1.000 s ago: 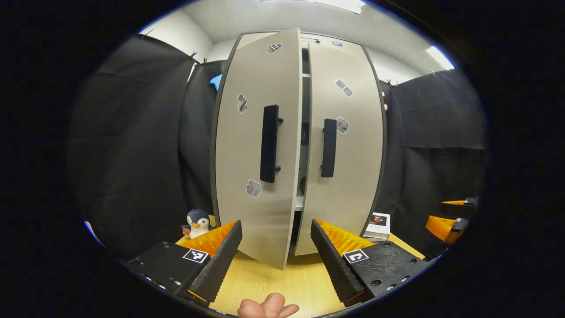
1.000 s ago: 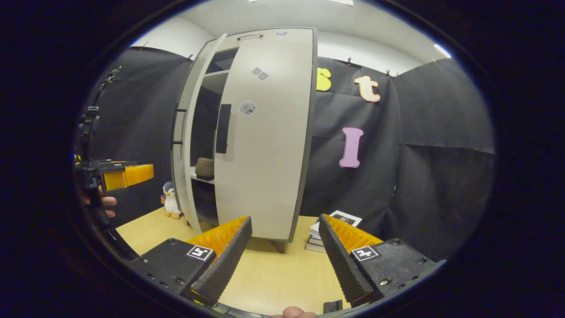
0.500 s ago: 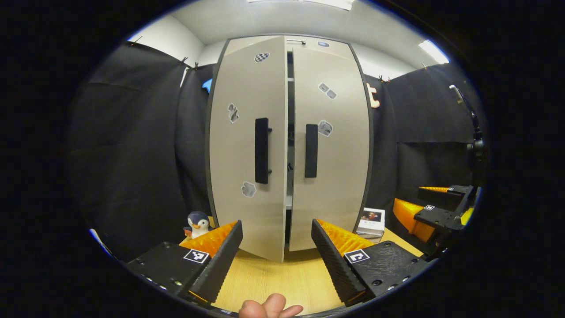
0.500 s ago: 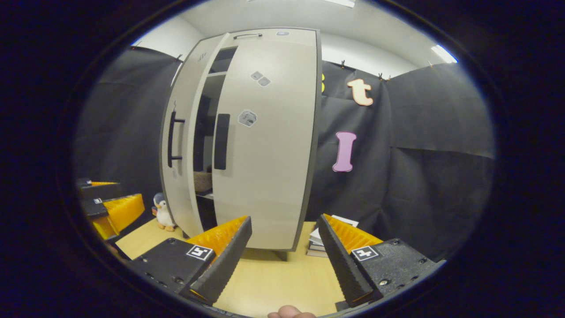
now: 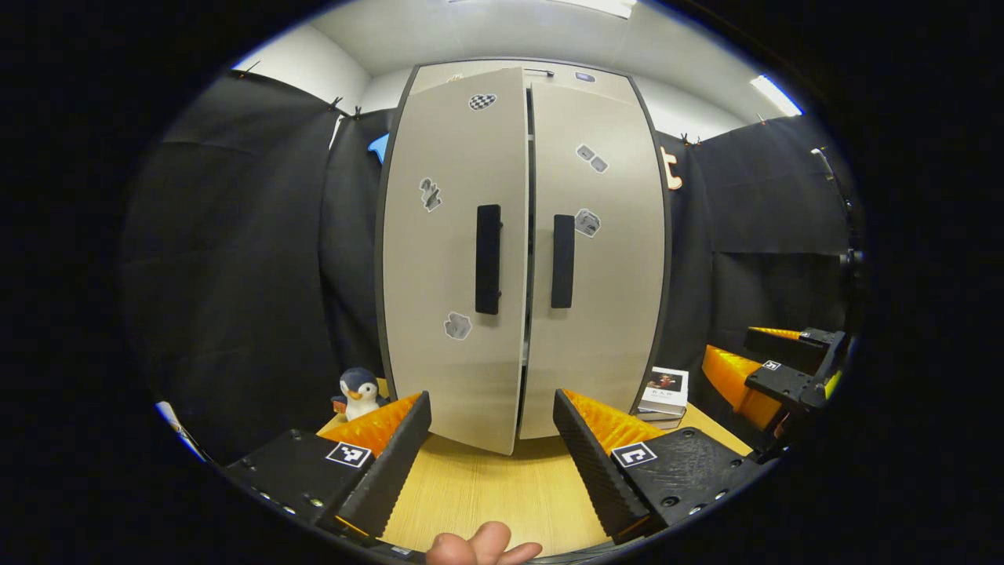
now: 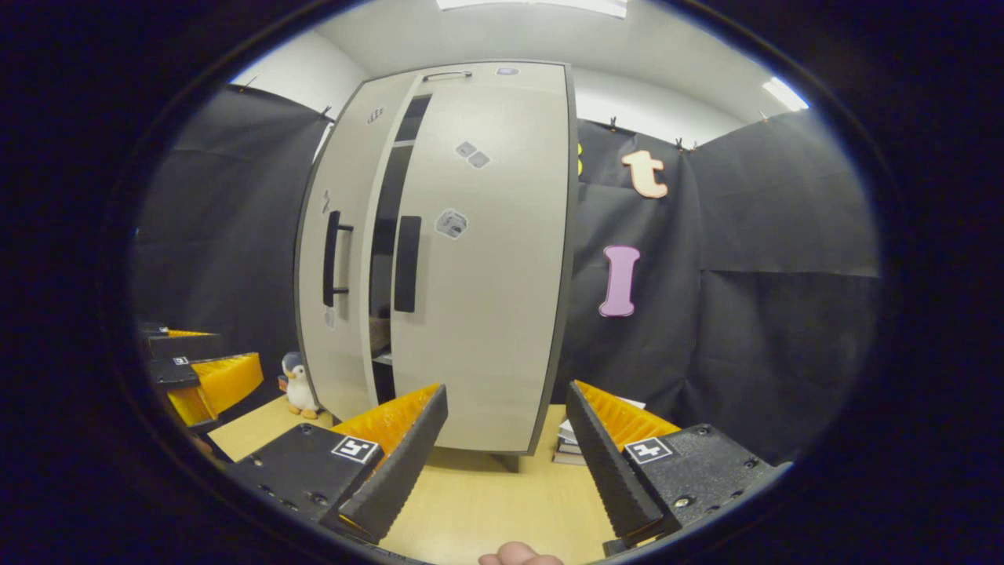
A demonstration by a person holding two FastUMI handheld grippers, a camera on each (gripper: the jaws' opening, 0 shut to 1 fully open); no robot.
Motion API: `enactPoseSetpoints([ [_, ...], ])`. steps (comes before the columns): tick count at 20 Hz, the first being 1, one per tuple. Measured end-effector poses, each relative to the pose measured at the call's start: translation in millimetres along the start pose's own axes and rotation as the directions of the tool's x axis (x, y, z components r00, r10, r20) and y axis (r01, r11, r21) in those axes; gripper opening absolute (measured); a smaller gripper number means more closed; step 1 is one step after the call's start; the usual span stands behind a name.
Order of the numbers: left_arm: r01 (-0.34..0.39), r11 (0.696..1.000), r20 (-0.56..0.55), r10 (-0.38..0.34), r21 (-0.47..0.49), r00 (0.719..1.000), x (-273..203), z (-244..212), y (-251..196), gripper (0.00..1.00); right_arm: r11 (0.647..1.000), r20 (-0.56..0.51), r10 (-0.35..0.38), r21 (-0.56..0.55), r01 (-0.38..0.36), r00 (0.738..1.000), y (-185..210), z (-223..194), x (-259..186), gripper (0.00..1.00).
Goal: Grab one shoe with the right hand and put it into the shoe cabinet, grab the other shoe with the left hand and put it into the shoe cabinet; then close the right door with the right hand and the left door with the left hand.
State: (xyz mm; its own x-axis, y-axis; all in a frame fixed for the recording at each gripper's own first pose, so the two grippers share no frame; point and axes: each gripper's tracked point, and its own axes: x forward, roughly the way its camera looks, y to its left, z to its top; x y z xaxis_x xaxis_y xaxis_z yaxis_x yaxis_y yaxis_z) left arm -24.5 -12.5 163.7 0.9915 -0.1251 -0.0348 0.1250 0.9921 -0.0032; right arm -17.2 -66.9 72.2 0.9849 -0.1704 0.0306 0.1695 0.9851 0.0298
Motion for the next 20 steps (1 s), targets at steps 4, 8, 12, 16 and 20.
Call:
enactPoseSetpoints([
  [4,0.001,1.0,0.001,-0.001,-0.009,1.0,2,0,-1,0.95,1.0,0.025,0.023,0.01,-0.023,0.999,2,5,-2,0.99],
  [8,0.003,0.999,-0.01,-0.003,-0.033,1.0,3,-1,-4,0.95,0.999,0.054,0.048,-0.003,-0.048,0.997,5,11,-6,0.99],
  [12,-0.003,0.999,-0.016,0.003,-0.039,1.0,3,-4,-1,0.95,0.998,0.041,0.064,-0.013,-0.064,0.997,8,5,-7,0.99],
  [16,-0.007,0.999,-0.019,0.007,-0.042,1.0,2,-4,1,0.95,0.998,0.04,0.069,-0.018,-0.068,0.997,9,4,-6,0.99],
  [20,-0.006,0.999,-0.019,0.006,-0.041,1.0,2,-4,1,0.95,0.997,0.04,0.078,-0.026,-0.077,0.996,12,3,-7,0.99],
])
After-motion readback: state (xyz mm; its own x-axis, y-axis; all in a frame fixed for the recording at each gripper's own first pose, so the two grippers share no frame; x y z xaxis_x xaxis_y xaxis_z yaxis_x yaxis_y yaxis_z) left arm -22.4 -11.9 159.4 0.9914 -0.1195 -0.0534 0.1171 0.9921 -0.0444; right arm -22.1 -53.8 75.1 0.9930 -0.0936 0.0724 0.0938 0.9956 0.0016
